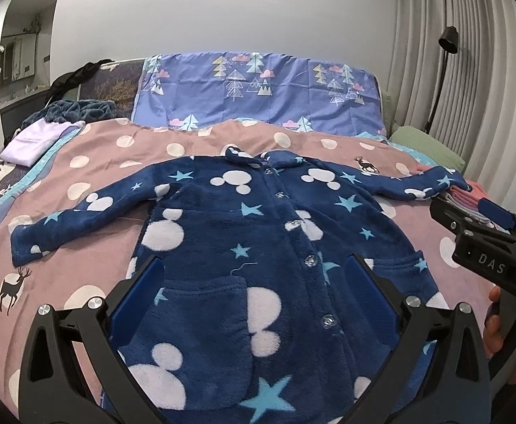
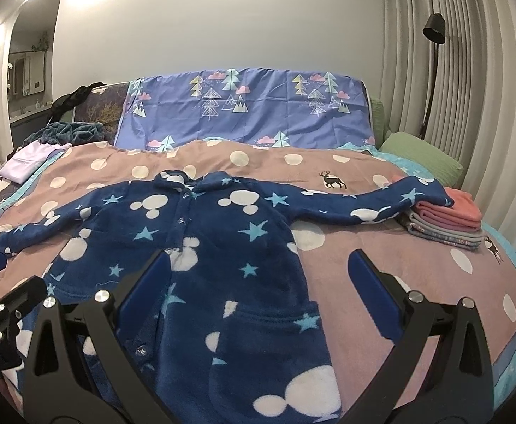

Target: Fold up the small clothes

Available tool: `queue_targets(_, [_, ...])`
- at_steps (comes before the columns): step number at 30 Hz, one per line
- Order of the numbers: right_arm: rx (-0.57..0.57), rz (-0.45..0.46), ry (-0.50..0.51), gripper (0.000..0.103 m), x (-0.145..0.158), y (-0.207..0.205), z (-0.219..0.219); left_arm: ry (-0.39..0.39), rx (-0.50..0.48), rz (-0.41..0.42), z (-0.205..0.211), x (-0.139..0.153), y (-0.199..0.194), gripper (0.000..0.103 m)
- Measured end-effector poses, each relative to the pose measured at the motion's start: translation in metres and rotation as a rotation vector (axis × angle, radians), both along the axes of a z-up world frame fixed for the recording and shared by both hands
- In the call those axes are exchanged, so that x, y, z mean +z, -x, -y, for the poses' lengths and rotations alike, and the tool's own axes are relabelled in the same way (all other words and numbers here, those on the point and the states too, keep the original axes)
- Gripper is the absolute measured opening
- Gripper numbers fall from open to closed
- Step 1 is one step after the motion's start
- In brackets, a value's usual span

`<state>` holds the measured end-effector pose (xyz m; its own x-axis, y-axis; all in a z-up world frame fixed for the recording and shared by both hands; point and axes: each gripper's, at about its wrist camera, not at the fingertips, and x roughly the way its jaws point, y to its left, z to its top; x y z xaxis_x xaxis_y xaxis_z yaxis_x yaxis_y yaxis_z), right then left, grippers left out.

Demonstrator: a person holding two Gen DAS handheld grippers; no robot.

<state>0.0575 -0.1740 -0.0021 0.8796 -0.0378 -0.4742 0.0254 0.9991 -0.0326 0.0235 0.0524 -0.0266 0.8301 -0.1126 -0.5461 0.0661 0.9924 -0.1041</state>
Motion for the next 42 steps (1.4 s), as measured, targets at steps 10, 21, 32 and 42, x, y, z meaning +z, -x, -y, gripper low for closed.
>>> queue_targets(10, [0.024, -0.026, -0.013, 0.101, 0.002, -0.018, -0.025, 0.089, 0.008, -0.008, -0.029, 0.003, -0.01, 0.102])
queue_targets(21, [0.055, -0.07, -0.001, 0.101, -0.014, -0.041, -0.044, 0.195, 0.041, -0.06, -0.078, -0.023, -0.036, 0.102])
queue_targets(32, [0.096, -0.076, 0.036, 0.101, -0.032, -0.06, -0.041, 0.553, 0.402, -0.173, -0.275, -0.108, -0.049, 0.071])
queue_targets(42, [0.078, -0.142, 0.082, 0.101, -0.053, -0.089, -0.043, 0.765, 0.663, -0.153, -0.388, -0.139, -0.067, 0.08])
